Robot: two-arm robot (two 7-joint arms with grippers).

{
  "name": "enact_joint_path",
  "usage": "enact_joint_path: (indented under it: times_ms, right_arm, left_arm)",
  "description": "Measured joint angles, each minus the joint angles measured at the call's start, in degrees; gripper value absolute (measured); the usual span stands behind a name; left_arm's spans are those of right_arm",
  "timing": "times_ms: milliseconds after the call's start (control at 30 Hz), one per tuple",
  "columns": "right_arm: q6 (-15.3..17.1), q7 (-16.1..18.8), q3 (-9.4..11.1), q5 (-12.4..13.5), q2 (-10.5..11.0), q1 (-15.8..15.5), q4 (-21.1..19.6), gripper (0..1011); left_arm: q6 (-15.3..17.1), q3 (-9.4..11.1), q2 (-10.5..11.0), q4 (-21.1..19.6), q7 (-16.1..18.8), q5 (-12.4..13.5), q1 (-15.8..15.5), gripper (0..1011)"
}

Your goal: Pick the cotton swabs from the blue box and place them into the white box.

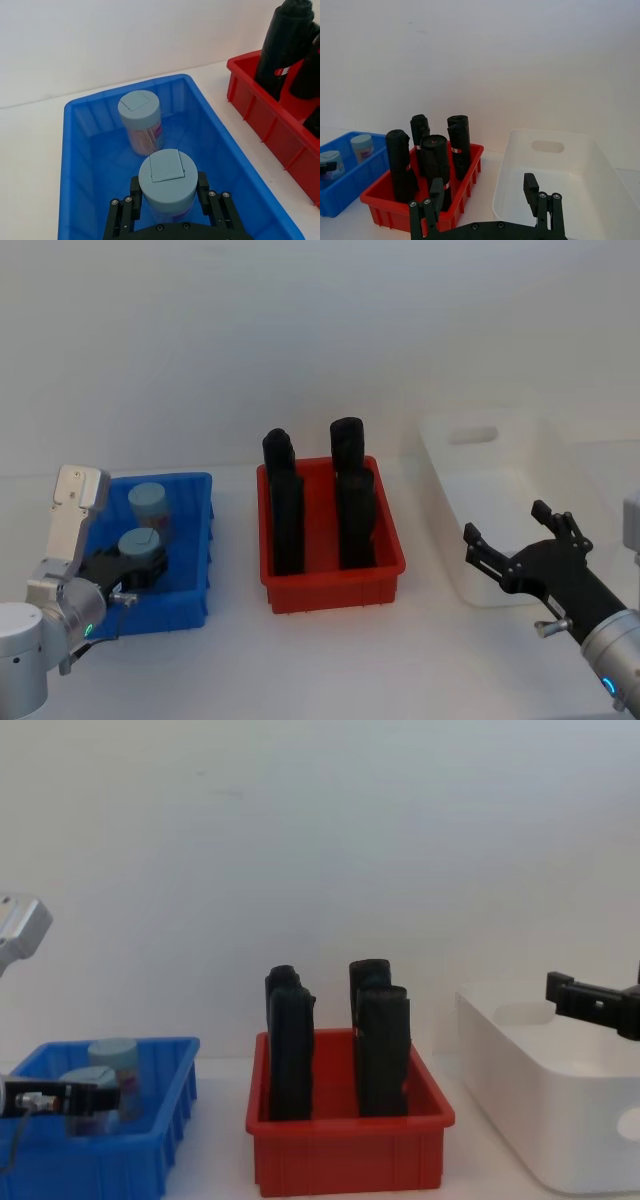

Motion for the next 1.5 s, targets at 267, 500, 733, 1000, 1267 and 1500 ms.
enact_joint_path:
  times_ms: [267, 500, 733, 1000, 1267, 1500]
  right_arm:
    - [0.00, 0.00, 0.00, 0.00, 0.00, 0.00, 0.00, 1002]
    - [0.00, 0.00, 0.00, 0.00, 0.00, 0.00, 0.00, 1002]
    - [0.00, 0.00, 0.00, 0.00, 0.00, 0.00, 0.00, 1002]
    - [0.00, 0.00, 0.00, 0.00, 0.00, 0.00, 0.00, 1002]
    - [0.00, 0.00, 0.00, 0.00, 0.00, 0.00, 0.00, 1002]
    - [0.00, 0.00, 0.00, 0.00, 0.00, 0.00, 0.00, 1002]
  left_arm:
    - [-1.97, 0.06, -0.05, -0.18, -1.55, 0.32, 0.03, 660]
    - [-3.01, -0.25, 0.44, -2.63, -2.16, 0.52, 0.74, 659]
    - [-2.88, -0.79, 1.31, -6.29, -3.43, 1.17, 1.30, 660]
    - [-1.59, -1.26, 2.29, -10.33, -6.51, 2.48, 1.33, 659]
    - [-0.39, -1.44, 2.98, -13.32, -12.10, 3.91, 0.35, 660]
    - [0.23, -1.36, 3.11, -14.57, -17.53, 4.58, -0.96, 659]
